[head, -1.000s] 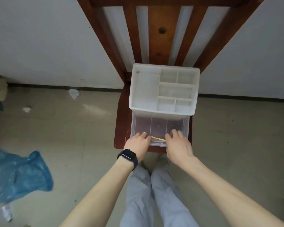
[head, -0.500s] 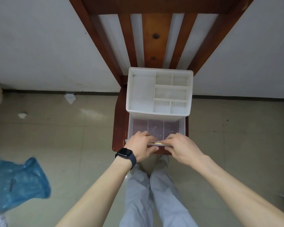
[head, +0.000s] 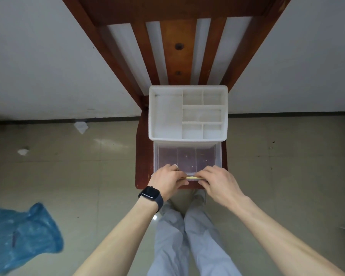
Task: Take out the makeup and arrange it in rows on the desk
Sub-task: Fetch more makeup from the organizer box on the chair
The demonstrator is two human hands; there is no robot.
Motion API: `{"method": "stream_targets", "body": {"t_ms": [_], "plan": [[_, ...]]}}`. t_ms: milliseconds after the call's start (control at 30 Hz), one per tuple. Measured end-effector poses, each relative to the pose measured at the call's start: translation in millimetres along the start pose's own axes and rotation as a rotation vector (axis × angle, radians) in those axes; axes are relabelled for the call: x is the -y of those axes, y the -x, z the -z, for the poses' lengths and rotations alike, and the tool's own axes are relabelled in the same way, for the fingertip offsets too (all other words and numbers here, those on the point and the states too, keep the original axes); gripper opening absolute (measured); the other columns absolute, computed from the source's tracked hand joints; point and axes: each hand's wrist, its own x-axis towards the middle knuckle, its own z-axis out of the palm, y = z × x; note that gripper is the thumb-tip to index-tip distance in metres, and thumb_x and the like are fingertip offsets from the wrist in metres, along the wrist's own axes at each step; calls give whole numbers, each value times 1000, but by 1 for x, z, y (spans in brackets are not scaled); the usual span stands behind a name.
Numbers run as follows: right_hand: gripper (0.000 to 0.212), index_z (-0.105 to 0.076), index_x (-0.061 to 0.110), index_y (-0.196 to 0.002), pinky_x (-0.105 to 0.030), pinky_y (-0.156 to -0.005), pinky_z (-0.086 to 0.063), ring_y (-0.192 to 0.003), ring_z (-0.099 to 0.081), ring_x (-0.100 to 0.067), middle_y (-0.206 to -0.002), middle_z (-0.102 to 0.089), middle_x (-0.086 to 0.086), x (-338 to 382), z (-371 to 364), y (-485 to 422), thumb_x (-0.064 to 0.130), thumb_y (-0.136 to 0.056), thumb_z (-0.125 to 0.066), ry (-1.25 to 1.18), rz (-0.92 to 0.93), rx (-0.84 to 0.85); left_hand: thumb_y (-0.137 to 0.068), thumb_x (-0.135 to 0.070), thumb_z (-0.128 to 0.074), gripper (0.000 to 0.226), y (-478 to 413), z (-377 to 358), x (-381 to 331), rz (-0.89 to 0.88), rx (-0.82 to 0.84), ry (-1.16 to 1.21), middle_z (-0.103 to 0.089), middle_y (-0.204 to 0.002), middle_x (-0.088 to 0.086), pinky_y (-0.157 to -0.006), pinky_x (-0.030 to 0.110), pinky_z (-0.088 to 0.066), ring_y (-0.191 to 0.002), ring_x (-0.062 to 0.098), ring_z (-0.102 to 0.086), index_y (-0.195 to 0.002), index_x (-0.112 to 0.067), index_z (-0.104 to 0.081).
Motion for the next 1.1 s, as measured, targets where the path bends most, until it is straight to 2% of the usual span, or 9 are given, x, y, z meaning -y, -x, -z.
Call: {"method": "stream_targets", "body": {"t_ms": [133,233,333,433,567,667,800,900,1100], "plan": [[26,-74,23,-99,-34,-65,-51,-78,-64,-22,-88,-69,6,-2,-10,1,17,-75,-85,2,-8,-80,-95,-46,-60,27,5,1,8,-40,-91,52,-63,-100,-6,-65,30,-44,-96,19,-54,-115,-34,-73],[34,-71,20,-109,-37,-72,-53,-90,-63,-25,-98,-68,3,0,-13,6,17,-77,-83,-6,-28,-122,-86,-36,-75,13,18,-3,24,-66,-367,62,-63,-87,-3,-57,35,-50,-78,24,-57,-95,-28,-79],[51,-64,15,-124,-41,-83,-53,-107,-55,-24,-115,-64,-2,12,-11,16,18,-76,-82,14,-64,-197,-87,-37,-74,13,40,-3,42,52,-610,99,-57,-88,-3,-59,31,-43,-76,20,-50,-94,-27,-79],[53,-63,11,-126,-41,-84,-52,-108,-53,-25,-119,-62,-8,31,-15,30,15,-76,-80,-10,-77,-333,-90,-36,-70,12,65,-3,57,323,-713,273,-55,-86,-8,-67,32,-45,-78,17,-51,-94,-29,-78],[33,-67,17,-115,-35,-76,-54,-95,-58,-20,-106,-61,2,66,-51,56,19,-83,-73,-65,5,-246,-90,-28,-72,11,82,-18,83,741,-625,638,-62,-85,-3,-85,35,-49,-81,16,-62,-95,-20,-76],[32,-66,21,-117,-36,-78,-56,-101,-61,-21,-111,-63,5,78,-96,52,26,-86,-63,-32,-5,-74,-92,-32,-68,19,82,-44,108,888,-396,693,-69,-90,1,-80,23,-40,-95,23,-65,-101,-17,-75],[45,-59,20,-135,-42,-98,-50,-128,-54,-28,-140,-58,-3,86,-157,13,29,-92,-59,13,-103,8,-92,-31,-68,22,61,-89,143,870,-237,734,-74,-95,4,-85,22,-42,-100,23,-66,-105,-14,-75],[60,-40,18,-153,-48,-114,-35,-147,-33,-31,-160,-34,-10,87,-206,-14,31,-96,-55,47,-146,43,-91,-29,-69,14,39,-121,159,781,-201,655,-70,-86,-2,-82,25,-45,-93,21,-66,-102,-20,-72],[84,-14,16,-161,-52,-122,-18,-155,-2,-33,-168,-2,-13,76,-257,-12,32,-91,-59,197,-104,70,-86,-21,-69,17,20,-158,163,685,-308,580,-60,-83,-2,-75,34,-46,-82,21,-58,-97,-21,-55]]}}
